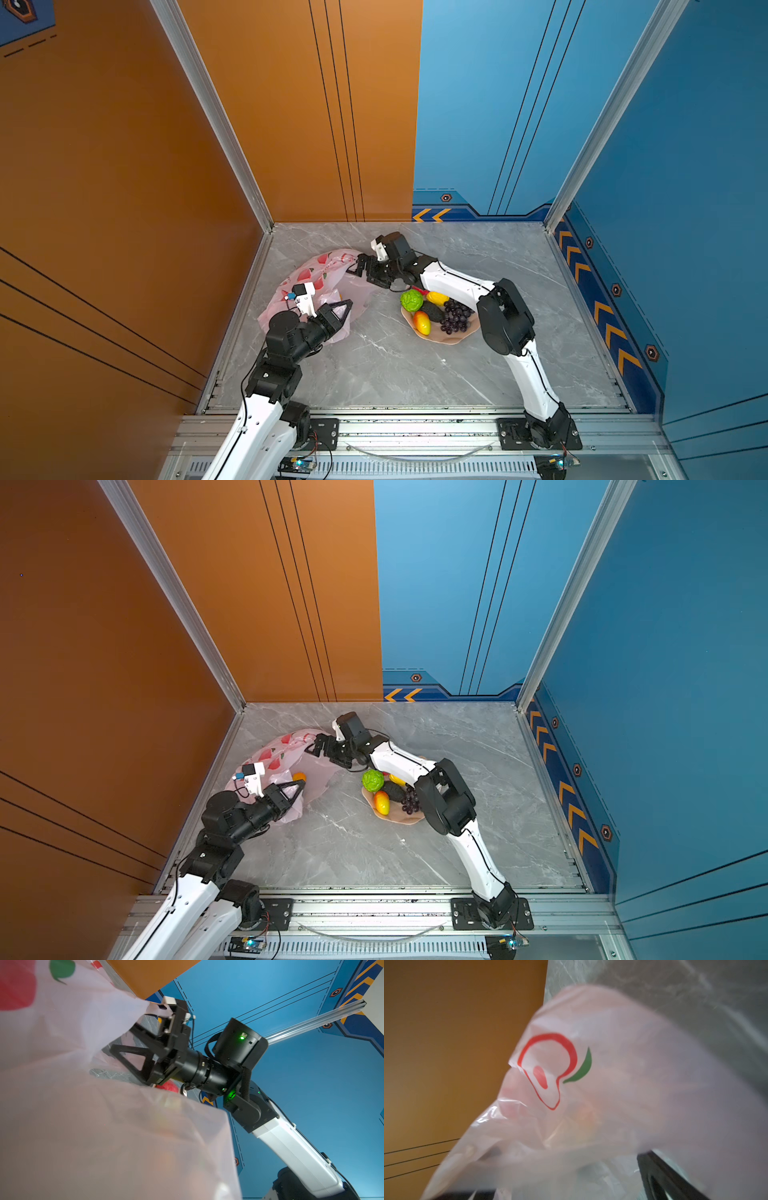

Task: Place the fruits into the plastic bag
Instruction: 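Withdraw the right gripper from the bag and lift it away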

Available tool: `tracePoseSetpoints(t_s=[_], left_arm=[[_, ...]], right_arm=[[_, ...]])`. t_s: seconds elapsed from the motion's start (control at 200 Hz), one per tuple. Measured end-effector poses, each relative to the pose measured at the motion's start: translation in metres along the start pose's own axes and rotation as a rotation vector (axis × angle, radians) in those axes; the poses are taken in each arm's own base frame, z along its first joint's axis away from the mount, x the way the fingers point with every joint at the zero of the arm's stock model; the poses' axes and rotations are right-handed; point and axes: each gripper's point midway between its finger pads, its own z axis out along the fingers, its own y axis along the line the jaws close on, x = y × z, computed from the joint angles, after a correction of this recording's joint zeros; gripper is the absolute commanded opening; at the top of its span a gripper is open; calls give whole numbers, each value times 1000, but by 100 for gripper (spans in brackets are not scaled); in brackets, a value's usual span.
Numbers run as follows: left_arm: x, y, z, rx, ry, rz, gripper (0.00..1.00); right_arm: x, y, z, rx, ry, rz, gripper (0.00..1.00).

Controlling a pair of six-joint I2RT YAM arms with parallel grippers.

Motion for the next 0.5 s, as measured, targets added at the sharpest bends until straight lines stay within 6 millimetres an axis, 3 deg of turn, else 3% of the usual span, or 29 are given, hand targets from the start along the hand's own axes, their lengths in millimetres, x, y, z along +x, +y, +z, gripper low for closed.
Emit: tracePoseSetpoints(t_s=[0.23,0.36,0.501], left_arm=[[-2,4,-1,-10,-1,-8,0],[-1,3,-1,-8,5,-9,0],[0,4,-1,-8,9,-11,0]], right_arm=[[-35,4,-33,-2,-77,47,99],[-30,5,-31,-8,-65,106,98],[-21,18,-25,-53,-38,176,98]])
